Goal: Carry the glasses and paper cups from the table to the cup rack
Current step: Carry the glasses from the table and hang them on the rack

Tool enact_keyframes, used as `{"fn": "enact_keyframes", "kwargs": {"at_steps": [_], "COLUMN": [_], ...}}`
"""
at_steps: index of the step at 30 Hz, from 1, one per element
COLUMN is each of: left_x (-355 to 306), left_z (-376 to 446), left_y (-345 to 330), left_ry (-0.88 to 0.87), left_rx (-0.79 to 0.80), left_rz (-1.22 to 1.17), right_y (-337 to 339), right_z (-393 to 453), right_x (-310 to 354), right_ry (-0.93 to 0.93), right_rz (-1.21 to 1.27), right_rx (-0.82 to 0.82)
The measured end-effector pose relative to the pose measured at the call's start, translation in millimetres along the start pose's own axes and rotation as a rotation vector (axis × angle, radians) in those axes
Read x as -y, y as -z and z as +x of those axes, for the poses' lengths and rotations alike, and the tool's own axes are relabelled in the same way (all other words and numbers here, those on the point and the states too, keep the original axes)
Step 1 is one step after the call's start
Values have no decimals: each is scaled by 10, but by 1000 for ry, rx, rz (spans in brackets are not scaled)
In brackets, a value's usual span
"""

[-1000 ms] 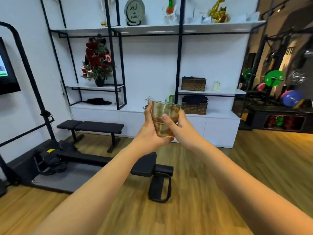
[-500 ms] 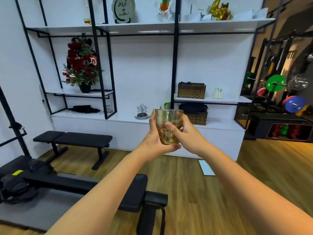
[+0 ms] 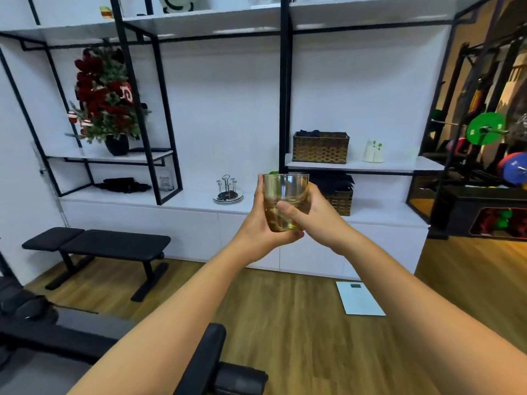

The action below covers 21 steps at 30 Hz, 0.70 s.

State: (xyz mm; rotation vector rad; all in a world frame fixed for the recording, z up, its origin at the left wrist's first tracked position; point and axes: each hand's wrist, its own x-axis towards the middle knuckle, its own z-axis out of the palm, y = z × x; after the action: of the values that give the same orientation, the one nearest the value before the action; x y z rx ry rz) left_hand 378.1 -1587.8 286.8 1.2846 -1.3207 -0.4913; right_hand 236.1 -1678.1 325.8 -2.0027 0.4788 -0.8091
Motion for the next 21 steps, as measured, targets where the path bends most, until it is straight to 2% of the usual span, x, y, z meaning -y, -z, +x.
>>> {"fn": "enact_keyframes", "kwargs": {"at_steps": [6,9,13,16,18,21], "left_x": [413,615,914,1117,1271,1583], "left_z": [1142,1543,1943,2262,2491,2941], "left_y": [-357,-526,-527,-330,-205,-41], "left_ry": [-3,3,97,136,181,253], "left_rx": [-52,-145,-145,-183,-202,-327], "left_rz": [-26,-50,-145,35,-41,-113], "right_y": [722,945,946,909,874,780], "right_z": [1018,1485,1968,2355,2615,3107], "right_x": [-656,-907,-1313,-1619,-1818,-2168], "right_ry": [-27,-15,-30,-56,-58,-26], "right_rz": [-22,-13,74,151,155,61], "right_rx": [103,143,182,198,195,172]}}
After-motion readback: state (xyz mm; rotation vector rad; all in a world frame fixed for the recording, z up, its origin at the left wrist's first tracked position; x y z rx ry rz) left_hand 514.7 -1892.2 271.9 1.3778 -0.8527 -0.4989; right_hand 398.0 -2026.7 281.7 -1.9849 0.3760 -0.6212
